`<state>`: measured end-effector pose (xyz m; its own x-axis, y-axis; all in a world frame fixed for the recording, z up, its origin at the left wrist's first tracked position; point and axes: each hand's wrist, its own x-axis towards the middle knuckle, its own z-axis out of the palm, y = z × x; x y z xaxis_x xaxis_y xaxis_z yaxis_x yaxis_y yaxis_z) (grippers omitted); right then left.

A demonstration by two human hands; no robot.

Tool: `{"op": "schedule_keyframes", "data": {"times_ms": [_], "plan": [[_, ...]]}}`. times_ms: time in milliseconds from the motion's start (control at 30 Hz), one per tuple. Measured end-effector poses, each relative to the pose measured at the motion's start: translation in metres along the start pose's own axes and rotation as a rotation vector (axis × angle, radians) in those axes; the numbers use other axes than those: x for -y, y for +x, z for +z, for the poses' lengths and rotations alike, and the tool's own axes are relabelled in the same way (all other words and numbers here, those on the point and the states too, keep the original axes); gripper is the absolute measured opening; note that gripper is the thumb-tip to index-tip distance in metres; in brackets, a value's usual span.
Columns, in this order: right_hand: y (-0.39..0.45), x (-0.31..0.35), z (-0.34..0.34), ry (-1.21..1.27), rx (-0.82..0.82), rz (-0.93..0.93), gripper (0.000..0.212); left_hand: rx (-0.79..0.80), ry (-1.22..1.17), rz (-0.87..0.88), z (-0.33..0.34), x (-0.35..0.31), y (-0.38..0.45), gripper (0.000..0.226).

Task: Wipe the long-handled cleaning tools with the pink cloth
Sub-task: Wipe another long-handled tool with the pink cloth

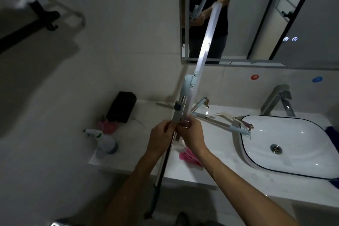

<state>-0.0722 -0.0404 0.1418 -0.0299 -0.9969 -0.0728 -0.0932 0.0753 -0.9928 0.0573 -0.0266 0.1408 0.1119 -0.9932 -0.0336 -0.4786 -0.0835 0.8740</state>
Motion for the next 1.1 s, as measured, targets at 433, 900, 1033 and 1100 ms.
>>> {"op": "schedule_keyframes", "data": {"times_ms": [433, 900, 1033, 1100], "plan": [[-0.071, -0.025, -0.026, 0.092, 0.147, 0.204, 0.021, -0.259, 0.258, -0.256, 0.038, 0.031, -0.137, 0.03], [-0.174, -0.038, 0.001, -0.675, 0.654, -0.895, 0.017, -0.725, 0.479, -0.068, 0.013, 0.065, -0.27, 0.025], [-0.189, -0.045, 0.031, -0.988, 0.856, -0.889, 0.026, -0.736, 0.497, -0.07, -0.001, 0.062, -0.3, 0.027], [-0.202, -0.047, 0.045, -1.016, 0.873, -0.867, 0.016, -0.784, 0.511, -0.022, -0.008, 0.061, -0.317, 0.026]]}}
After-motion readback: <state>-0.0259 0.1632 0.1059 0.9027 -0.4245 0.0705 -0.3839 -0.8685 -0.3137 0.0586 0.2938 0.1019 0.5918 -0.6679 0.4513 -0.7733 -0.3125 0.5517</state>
